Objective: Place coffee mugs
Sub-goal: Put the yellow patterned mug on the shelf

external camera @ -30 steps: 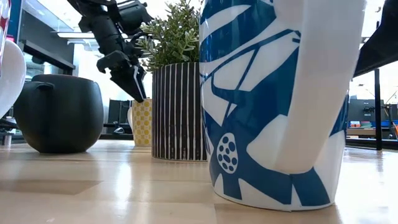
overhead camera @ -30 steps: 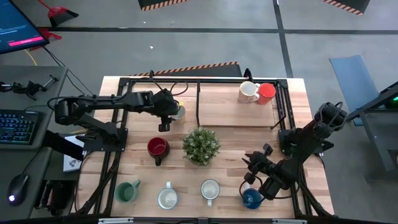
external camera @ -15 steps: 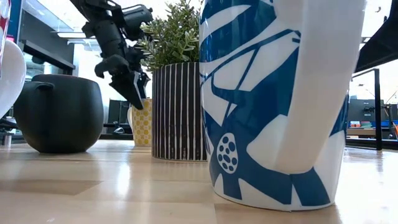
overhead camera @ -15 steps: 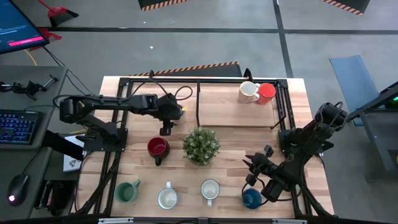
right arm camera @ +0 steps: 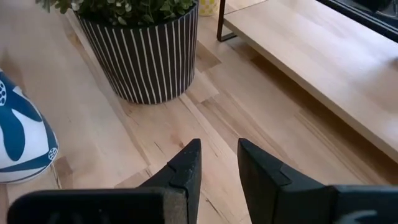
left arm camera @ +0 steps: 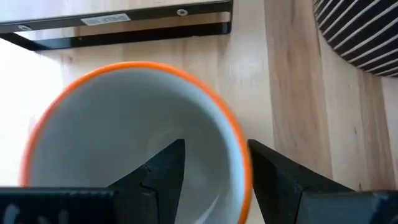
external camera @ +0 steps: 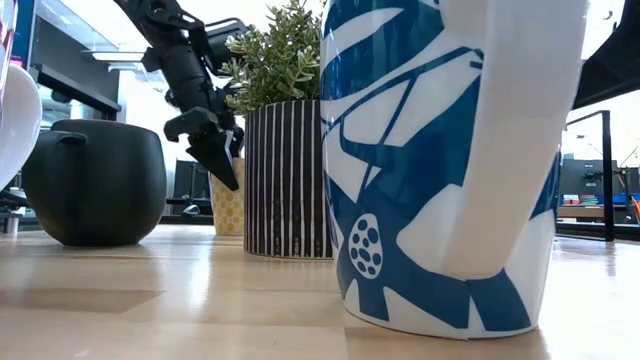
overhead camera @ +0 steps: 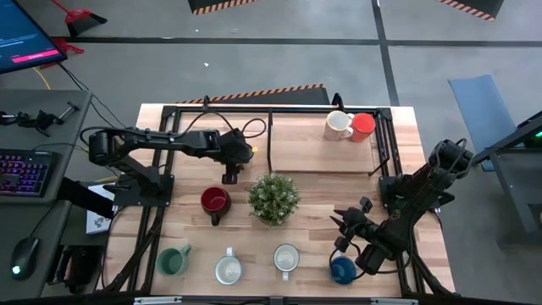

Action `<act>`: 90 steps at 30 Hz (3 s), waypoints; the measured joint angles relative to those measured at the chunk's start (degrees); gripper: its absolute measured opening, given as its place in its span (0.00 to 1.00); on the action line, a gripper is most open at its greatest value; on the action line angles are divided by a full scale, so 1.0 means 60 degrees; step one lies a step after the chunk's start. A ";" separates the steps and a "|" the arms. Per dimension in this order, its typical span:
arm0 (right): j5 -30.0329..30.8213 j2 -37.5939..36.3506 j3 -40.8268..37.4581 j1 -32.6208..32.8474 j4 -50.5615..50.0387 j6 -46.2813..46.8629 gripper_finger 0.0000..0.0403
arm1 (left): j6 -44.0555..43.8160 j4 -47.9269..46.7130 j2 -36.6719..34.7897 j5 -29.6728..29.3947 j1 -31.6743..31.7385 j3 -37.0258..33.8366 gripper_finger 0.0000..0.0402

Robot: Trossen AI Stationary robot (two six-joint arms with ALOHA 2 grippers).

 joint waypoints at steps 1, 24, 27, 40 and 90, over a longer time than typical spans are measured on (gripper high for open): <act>-0.0040 0.0000 0.0000 0.0000 0.0000 0.0008 0.20 | 0.0025 0.0004 -0.0025 -0.0080 -0.0001 0.0000 0.40; 0.0452 0.0000 0.0004 -0.0007 -0.0029 -0.0062 0.20 | 0.0071 -0.1676 -0.0175 -0.1508 -0.0020 0.0820 0.02; 0.0448 0.0000 0.0004 -0.0007 -0.0032 -0.0063 0.20 | 0.0073 -0.2446 -0.0321 -0.1582 -0.0033 0.1495 0.02; 0.0889 0.0000 0.0004 -0.0039 -0.0528 -0.0121 0.20 | 0.1745 -0.4375 0.0323 -0.2210 0.0618 0.7301 0.02; -0.0469 0.1126 0.0004 -0.0044 -0.0062 0.0969 0.20 | 0.2106 -0.7388 0.7856 0.1253 0.0721 1.4276 0.02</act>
